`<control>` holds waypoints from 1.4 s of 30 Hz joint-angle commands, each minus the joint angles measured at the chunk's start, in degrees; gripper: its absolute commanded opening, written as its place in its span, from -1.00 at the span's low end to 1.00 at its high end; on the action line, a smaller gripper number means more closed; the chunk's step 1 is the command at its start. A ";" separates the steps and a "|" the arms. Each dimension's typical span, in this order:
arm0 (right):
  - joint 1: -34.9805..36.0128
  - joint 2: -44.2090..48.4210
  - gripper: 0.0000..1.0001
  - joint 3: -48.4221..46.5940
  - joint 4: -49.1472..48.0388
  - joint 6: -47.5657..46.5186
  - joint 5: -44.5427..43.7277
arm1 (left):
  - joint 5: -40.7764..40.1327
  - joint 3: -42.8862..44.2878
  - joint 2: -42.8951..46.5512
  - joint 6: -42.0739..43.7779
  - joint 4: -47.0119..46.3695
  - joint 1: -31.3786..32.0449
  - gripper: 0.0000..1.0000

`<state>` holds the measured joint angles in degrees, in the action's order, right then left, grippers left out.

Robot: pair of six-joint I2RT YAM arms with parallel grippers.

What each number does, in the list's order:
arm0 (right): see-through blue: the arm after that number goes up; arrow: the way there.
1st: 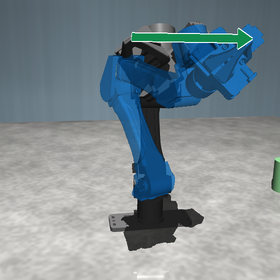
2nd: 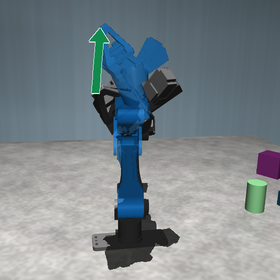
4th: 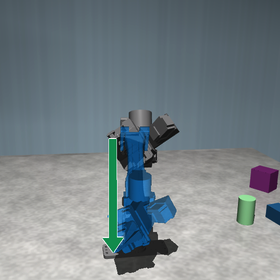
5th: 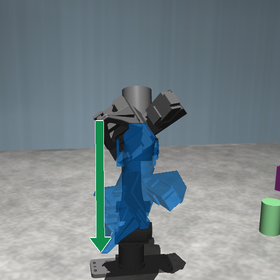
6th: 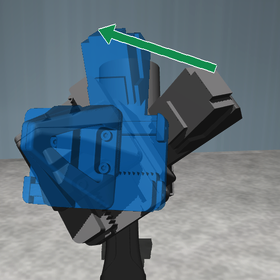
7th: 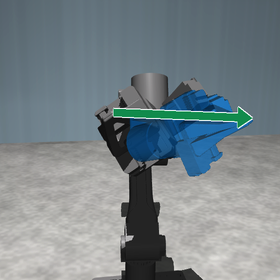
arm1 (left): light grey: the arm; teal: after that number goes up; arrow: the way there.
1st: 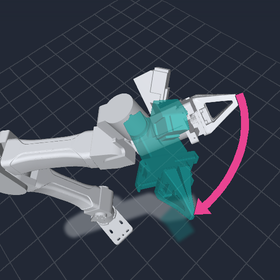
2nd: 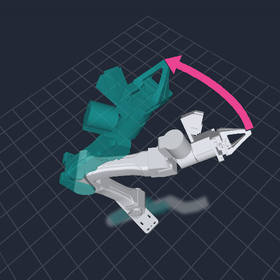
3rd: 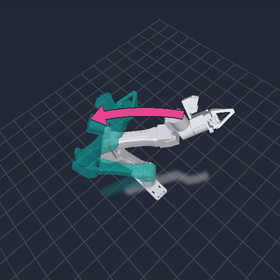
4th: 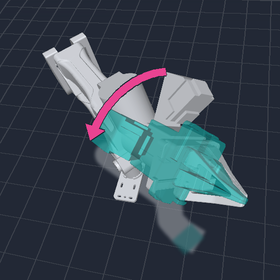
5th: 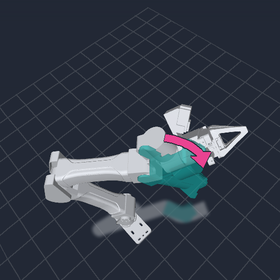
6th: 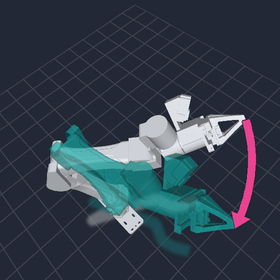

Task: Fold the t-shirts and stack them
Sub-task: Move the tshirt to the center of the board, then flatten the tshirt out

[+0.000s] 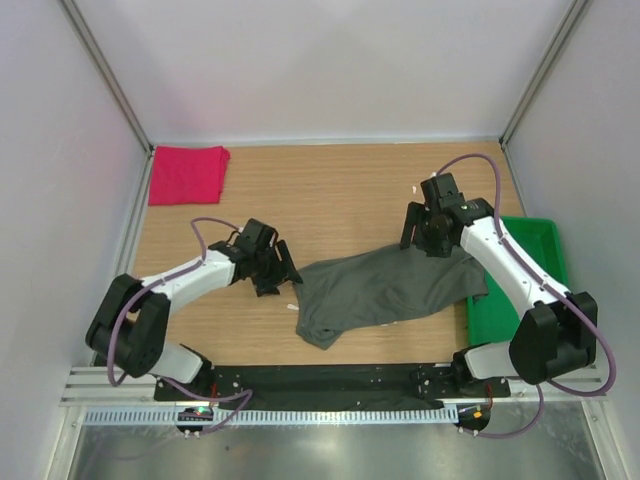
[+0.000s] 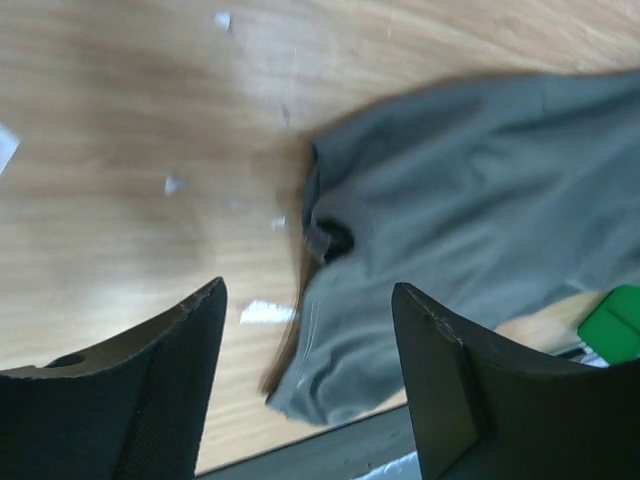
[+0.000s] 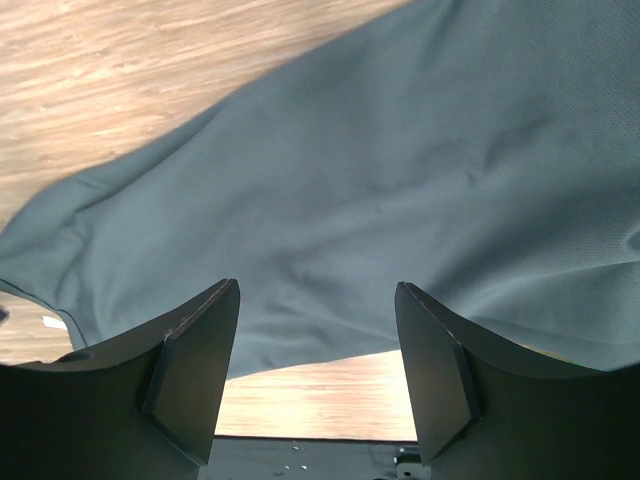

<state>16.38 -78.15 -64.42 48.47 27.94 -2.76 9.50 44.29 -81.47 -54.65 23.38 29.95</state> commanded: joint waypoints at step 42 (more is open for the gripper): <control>0.40 -3.06 0.20 15.82 -1.09 -1.67 11.11 | -6.16 -10.35 19.25 -5.28 23.30 -17.39 0.72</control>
<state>15.88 -81.97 -49.82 49.43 25.19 4.16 -0.25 36.71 -62.72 -54.37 45.19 12.62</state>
